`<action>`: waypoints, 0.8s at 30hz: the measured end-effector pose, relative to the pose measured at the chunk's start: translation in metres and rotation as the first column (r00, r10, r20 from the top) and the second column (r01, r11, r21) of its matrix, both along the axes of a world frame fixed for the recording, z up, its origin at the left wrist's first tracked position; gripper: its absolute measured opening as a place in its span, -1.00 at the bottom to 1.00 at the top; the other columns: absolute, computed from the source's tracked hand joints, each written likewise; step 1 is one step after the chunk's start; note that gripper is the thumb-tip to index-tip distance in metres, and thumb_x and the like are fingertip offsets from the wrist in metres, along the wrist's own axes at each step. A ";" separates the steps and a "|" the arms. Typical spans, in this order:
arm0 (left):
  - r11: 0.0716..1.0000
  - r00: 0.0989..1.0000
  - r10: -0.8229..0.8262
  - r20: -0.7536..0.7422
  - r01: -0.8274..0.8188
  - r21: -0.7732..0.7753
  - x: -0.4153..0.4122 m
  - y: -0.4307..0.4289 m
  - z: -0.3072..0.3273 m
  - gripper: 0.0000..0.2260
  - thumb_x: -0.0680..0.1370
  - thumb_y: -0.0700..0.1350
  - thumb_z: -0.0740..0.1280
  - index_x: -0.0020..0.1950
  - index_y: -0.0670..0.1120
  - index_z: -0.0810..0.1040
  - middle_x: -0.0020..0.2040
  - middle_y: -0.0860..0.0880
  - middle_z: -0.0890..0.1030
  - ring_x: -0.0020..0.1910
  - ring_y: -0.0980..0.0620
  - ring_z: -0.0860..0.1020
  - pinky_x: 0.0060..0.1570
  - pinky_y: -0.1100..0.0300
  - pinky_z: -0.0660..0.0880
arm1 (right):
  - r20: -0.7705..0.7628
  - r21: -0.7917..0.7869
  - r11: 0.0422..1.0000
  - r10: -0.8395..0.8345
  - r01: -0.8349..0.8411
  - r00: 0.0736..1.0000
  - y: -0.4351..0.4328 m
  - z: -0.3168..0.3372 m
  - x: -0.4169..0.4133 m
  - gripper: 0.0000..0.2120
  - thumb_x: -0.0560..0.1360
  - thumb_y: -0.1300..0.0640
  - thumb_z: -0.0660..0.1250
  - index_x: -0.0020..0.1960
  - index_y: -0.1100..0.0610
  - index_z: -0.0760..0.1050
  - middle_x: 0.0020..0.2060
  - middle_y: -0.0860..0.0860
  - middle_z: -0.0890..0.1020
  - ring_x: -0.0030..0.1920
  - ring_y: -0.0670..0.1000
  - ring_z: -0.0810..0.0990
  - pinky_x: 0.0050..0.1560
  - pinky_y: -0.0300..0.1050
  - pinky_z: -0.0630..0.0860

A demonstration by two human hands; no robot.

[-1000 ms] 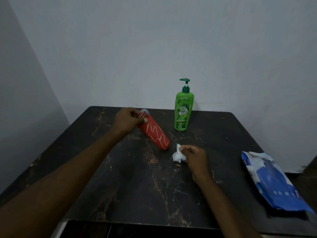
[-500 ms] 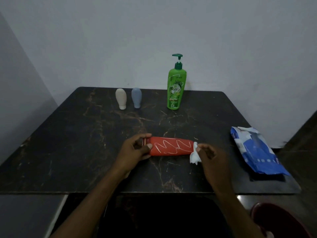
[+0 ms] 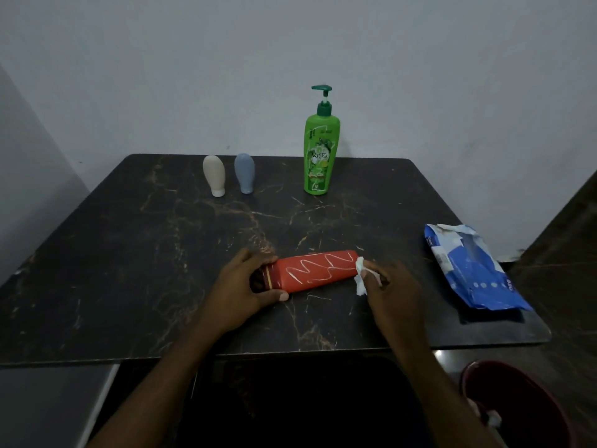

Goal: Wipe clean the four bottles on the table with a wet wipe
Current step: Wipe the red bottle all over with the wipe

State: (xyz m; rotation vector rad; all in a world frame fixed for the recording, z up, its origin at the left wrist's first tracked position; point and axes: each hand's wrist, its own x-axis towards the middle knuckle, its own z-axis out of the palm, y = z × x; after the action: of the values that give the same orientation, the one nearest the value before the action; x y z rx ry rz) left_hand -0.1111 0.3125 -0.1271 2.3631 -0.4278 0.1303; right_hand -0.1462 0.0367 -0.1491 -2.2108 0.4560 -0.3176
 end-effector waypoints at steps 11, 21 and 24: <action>0.999 0.999 -0.050 0.004 0.050 -0.009 0.001 0.005 -0.003 -0.35 0.37 0.13 0.61 0.41 0.04 0.54 0.20 0.19 0.50 0.13 0.35 0.49 0.01 0.51 0.42 | 0.084 -0.088 0.996 0.039 -0.032 0.996 0.031 0.013 -0.001 -0.85 0.59 0.12 0.35 0.11 0.11 0.64 -0.03 -0.08 0.58 -0.23 -0.29 0.43 -0.20 -0.49 0.32; 0.998 0.998 -0.054 0.046 0.054 -0.011 0.002 0.005 -0.005 -0.38 0.36 0.07 0.63 0.39 0.01 0.57 0.21 0.17 0.54 0.12 0.26 0.54 0.15 0.34 0.51 | 0.302 -0.194 0.921 0.385 -0.339 0.872 0.099 0.001 -0.024 -0.84 0.51 0.20 0.44 0.08 0.08 0.68 -0.07 -0.09 0.59 -0.18 -0.13 0.59 -0.07 -0.26 0.55; 0.998 0.998 -0.054 0.027 0.054 -0.020 0.002 0.005 -0.005 -0.36 0.35 0.11 0.63 0.39 0.03 0.56 0.20 0.17 0.54 0.12 0.29 0.53 0.09 0.43 0.46 | 0.277 -0.166 0.961 0.259 -0.219 0.925 0.067 0.004 -0.017 -0.93 0.53 0.18 0.43 -0.02 0.09 0.69 -0.11 -0.08 0.60 -0.21 -0.20 0.51 -0.08 -0.52 0.38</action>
State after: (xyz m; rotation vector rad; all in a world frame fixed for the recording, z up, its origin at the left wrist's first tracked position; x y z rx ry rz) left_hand -0.1094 0.3177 -0.1321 2.3299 -0.5007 0.1404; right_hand -0.1628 0.1039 -0.1448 -2.2671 -0.0017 -0.5506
